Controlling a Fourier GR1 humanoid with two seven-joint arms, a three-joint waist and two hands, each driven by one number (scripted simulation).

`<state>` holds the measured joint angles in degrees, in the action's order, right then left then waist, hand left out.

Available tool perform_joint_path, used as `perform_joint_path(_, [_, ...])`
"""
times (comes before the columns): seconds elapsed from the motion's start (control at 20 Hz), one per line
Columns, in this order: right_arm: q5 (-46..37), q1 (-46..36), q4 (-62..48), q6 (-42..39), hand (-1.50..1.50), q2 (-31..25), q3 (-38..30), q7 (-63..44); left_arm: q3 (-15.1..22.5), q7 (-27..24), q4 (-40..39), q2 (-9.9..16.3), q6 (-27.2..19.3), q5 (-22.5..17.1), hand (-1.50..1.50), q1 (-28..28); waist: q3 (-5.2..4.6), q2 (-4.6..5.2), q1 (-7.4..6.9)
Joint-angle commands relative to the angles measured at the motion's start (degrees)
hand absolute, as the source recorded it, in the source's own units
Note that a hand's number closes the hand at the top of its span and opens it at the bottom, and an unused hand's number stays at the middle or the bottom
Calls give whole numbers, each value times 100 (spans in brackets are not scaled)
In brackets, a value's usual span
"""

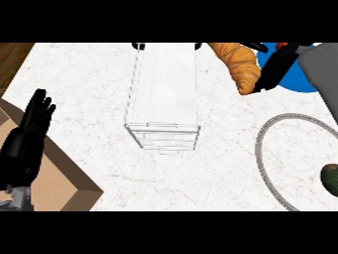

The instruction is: Pick the croissant from the placemat and place it in the tiered shelf

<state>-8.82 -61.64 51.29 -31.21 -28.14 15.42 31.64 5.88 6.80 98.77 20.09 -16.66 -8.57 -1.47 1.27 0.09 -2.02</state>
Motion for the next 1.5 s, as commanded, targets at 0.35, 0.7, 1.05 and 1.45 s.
perform_joint_path(0.35, [-365,-789,-1553,531,150,1194,-153,388,-35,73,-249,-151,66,-57,0,-265,-129,55,23])
perform_joint_path(0.7, [-703,-982,-2332,1253,150,1919,-171,774,-19,93,-104,-194,-94,54,0,-301,-128,59,-1])
perform_joint_path(1.05, [-494,-1136,-2931,1467,150,2517,-539,326,-140,-42,-181,-77,51,-94,0,-159,-131,39,41])
perform_joint_path(1.45, [-735,-1670,-3698,914,-150,2555,-504,582,158,121,-13,-219,-127,71,0,-264,-129,92,-68])
